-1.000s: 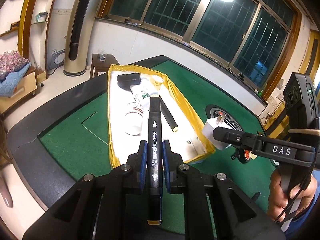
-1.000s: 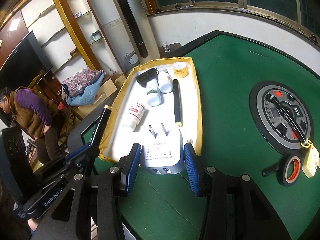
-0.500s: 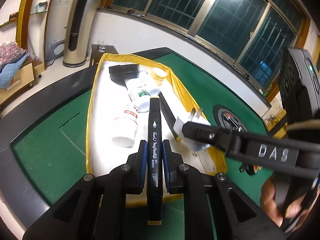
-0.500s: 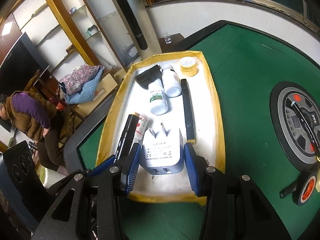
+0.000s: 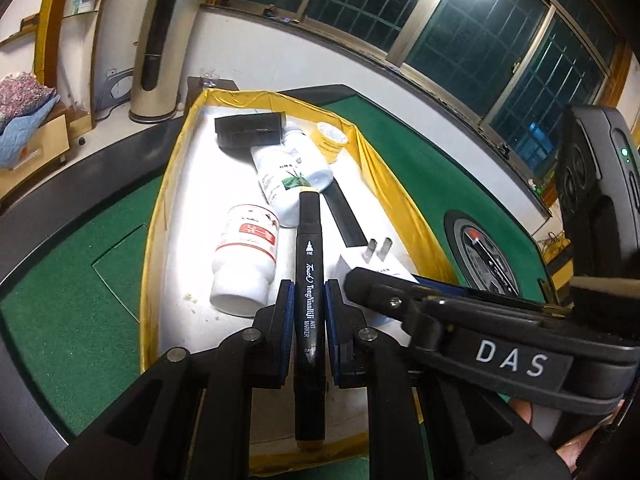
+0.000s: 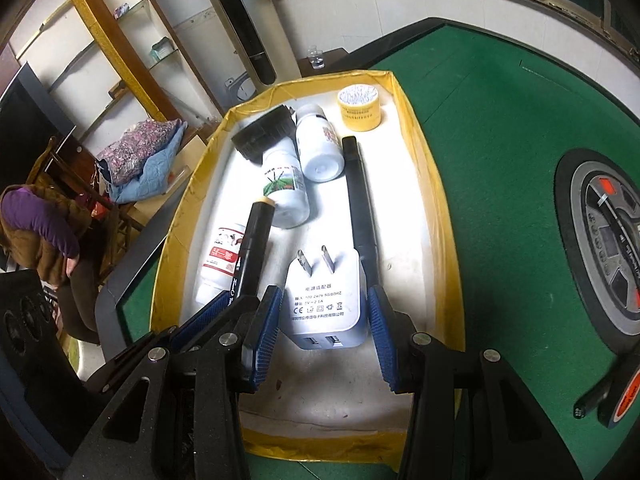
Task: Organize rigid objects
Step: 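Lower the marker and plug adapter into the tray and open both grippers, then grasp a black purple-capped marker with the left gripper while the right moves toward the cream card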
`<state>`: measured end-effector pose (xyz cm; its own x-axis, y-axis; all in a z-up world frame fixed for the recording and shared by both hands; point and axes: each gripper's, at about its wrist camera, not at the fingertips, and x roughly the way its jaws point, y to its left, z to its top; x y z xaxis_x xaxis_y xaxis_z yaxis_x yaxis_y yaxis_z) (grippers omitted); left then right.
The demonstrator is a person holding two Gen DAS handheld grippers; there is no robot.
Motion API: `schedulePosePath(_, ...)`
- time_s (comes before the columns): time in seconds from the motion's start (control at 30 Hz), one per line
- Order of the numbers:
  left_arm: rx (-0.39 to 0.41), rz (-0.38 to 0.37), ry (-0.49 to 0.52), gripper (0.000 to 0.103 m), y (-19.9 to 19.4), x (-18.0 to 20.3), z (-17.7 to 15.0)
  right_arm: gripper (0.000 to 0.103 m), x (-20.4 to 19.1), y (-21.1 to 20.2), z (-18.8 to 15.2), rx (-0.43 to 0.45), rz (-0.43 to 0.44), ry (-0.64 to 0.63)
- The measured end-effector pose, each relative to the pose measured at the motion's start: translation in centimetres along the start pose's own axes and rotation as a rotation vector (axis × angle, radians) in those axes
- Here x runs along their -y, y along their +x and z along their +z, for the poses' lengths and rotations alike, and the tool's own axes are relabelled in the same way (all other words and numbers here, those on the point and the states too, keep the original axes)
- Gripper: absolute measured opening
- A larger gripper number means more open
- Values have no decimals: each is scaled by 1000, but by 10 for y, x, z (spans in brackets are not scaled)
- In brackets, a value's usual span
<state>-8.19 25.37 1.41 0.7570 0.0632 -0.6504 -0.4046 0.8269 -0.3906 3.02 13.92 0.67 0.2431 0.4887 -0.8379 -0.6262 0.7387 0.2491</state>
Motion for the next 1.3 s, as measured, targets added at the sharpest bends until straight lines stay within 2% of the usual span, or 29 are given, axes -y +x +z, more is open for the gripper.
schedulePosePath(0.37,-8,-20,-4,13,-6,2,-3,40,4,-6,-4,-11,27,18)
schedulePosePath(0.5,-12,-33,-5,20,-11,5,-7,40,8,-16,-8,-1,46,23)
schedulePosePath(0.77,3,-67,23,22,-35,24,-29,40,18,-59,-29,52,84,23)
schedulePosePath(0.87,-10,-86,82,22,-41,44,-44,40,30,-80,-42,82,109,21)
schedulePosePath(0.93,34,-68,142,43,-51,60,-53,40,40,-93,-52,103,109,20)
schedulePosePath(1.0,30,-97,200,43,-57,78,-61,40,59,-110,-66,129,115,22)
schedulePosePath(1.1,148,-139,279,44,-85,105,-70,40,93,-136,-90,173,93,36)
schedulePosePath(1.17,159,-184,389,44,-96,130,-74,40,122,-157,-109,222,70,57)
schedulePosePath(1.2,142,-217,434,47,-97,141,-77,40,132,-164,-115,238,57,67)
schedulePosePath(1.23,101,-259,488,54,-95,153,-81,40,146,-170,-122,257,42,87)
schedulePosePath(1.3,-33,-350,596,55,-84,176,-97,40,179,-181,-134,302,35,150)
